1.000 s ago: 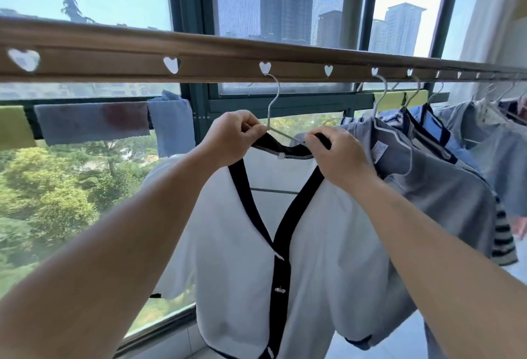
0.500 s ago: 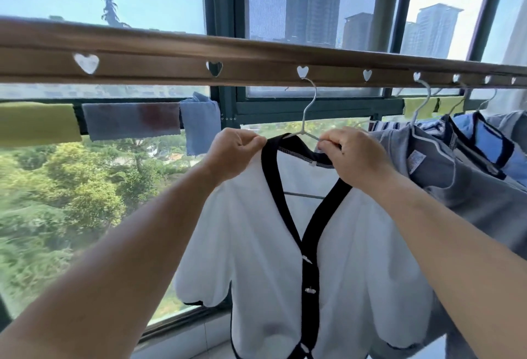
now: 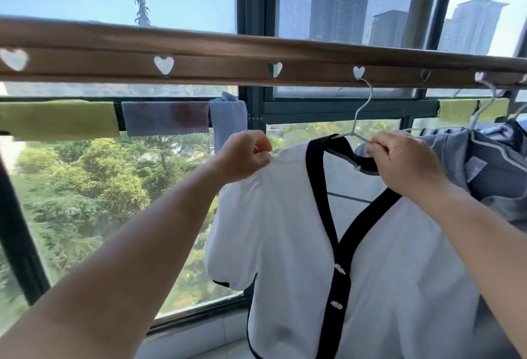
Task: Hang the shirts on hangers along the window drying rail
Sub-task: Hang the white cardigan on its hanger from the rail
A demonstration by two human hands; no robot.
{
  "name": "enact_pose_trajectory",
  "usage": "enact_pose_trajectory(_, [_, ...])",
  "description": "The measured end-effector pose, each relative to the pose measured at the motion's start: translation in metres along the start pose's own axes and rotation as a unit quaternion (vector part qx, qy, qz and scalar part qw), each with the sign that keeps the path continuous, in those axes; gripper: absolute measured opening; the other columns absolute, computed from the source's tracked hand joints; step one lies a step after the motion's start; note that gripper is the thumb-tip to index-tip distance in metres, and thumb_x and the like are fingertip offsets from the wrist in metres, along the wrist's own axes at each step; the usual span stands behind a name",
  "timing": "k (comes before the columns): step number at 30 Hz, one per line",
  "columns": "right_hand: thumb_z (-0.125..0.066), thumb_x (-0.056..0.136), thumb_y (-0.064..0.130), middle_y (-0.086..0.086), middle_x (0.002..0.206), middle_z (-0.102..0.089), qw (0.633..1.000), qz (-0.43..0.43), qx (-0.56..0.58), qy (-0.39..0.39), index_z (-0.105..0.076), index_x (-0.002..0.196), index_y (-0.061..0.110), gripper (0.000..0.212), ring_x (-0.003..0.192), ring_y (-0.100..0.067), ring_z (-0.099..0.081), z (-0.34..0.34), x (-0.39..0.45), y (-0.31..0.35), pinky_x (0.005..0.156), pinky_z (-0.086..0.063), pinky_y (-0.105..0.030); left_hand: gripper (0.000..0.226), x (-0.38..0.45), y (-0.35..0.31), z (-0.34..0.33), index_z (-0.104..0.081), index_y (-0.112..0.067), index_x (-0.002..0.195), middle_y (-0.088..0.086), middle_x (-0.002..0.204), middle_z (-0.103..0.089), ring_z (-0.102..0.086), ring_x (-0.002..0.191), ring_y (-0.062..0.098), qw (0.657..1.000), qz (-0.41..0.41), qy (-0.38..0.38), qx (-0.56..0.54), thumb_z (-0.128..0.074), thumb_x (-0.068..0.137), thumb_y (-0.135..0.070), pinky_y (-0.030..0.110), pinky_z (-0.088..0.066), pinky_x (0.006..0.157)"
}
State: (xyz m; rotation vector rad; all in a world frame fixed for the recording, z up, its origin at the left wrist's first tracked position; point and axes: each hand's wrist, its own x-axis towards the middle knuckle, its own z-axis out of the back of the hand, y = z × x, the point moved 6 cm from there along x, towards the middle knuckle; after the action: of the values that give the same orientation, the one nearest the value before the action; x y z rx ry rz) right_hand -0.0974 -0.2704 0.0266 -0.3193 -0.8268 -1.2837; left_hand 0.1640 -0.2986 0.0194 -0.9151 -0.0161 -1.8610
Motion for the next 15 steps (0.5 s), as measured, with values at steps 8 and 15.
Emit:
enact_pose_trajectory(8, [-0.048,0.095,0.021,-0.016,0.105,-0.064,1.0,0.01,0.001,-0.016,-0.067,0.104,0.011,0.023,0.103,-0.037,-0.053,0.013,-0.006,0.0,0.083,-0.041,-0.04,0.01,-0.001,-0.005,-0.003,-0.066,-0.007,0.093,0.002,0.085,-0.063,-0.056,0.077,0.016,0.999,-0.029,0.003,0.013,-0.058,0.088,-0.01,0.007,-0.036,0.059])
enact_pose_trajectory(15, [-0.047,0.095,0.022,-0.017,0.095,-0.063,0.999,0.024,-0.01,-0.022,-0.065,0.097,0.011,0.022,0.094,-0.038,-0.054,0.017,-0.007,-0.007,0.079,-0.04,-0.039,0.014,-0.004,-0.028,-0.008,-0.075,-0.012,0.091,0.002,0.089,-0.072,-0.065,0.076,0.016,0.986,-0.146,0.011,0.077,-0.063,0.083,-0.012,0.029,-0.054,0.074])
